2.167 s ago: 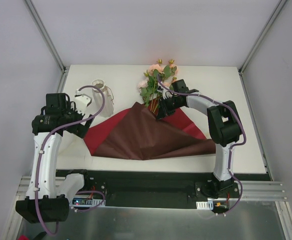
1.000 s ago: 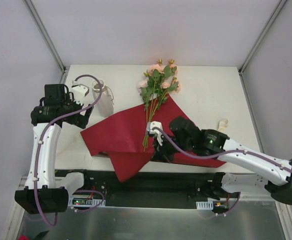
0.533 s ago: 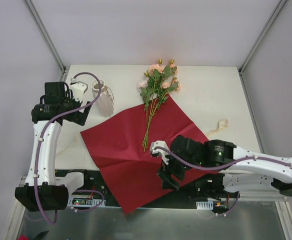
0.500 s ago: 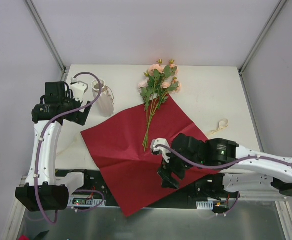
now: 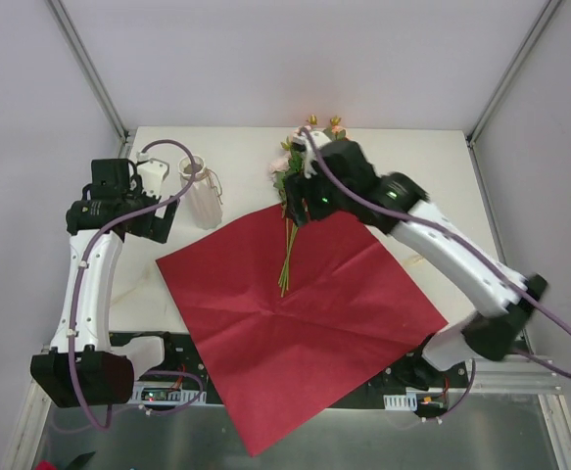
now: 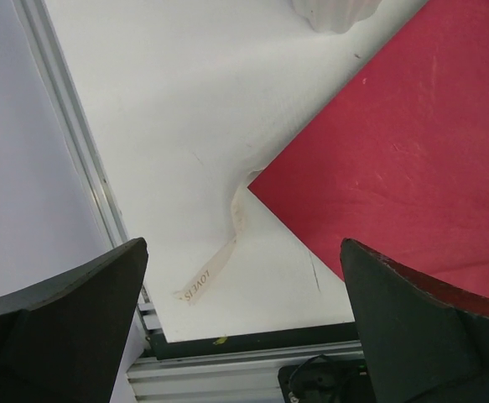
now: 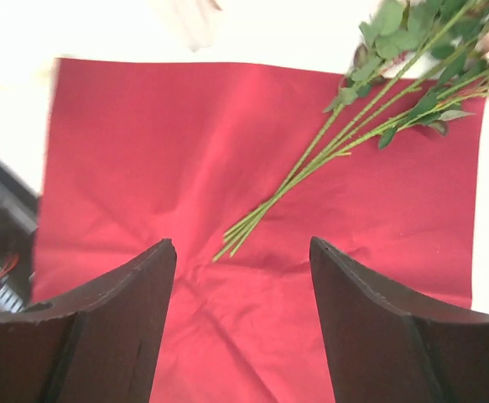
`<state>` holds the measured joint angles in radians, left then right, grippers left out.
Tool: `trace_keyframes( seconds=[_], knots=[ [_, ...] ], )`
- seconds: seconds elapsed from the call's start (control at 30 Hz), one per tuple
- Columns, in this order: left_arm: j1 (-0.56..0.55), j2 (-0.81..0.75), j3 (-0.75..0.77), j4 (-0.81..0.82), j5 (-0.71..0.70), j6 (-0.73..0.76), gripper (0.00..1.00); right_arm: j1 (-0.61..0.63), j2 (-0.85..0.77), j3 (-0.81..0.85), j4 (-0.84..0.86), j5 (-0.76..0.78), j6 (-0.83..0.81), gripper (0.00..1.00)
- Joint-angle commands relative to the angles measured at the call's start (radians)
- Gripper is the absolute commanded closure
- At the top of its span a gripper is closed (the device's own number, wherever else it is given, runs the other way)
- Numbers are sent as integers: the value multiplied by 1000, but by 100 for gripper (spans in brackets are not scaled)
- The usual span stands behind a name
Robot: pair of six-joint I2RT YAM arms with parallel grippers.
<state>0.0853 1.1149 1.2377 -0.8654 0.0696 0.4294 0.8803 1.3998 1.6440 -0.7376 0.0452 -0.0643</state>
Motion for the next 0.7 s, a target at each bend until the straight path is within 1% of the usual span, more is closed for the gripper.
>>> trace_keyframes(
  seconds=[0.0,0.03,0.07,0.17,0.23,0.27,0.3,0.37,0.47,0.6,0.67],
  knots=[
    [31,37,-18,8,35,-40,2,-116,325,158,26,-4,-6,32],
    [39,39,-18,6,45,-43,4,-135,379,195,27,-17,-2,31],
    [56,42,-18,8,67,-46,4,-150,486,270,29,-13,18,30],
    [103,60,-12,9,93,-66,6,-211,644,362,43,-4,61,30],
    [135,80,0,9,119,-64,4,-245,718,387,67,-2,98,33],
    [174,86,5,9,134,-64,2,-254,737,396,85,-4,118,34],
    [189,98,11,9,172,-61,1,-270,754,417,93,-2,124,38],
    [221,118,14,9,186,-52,1,-282,803,436,113,-4,138,41],
    [237,137,9,11,188,-34,1,-311,870,491,122,-31,152,46],
    [257,143,-12,14,199,-14,1,-333,924,514,145,-88,182,62],
    [258,143,-21,23,191,0,1,-336,930,505,164,-97,187,63]
  ],
)
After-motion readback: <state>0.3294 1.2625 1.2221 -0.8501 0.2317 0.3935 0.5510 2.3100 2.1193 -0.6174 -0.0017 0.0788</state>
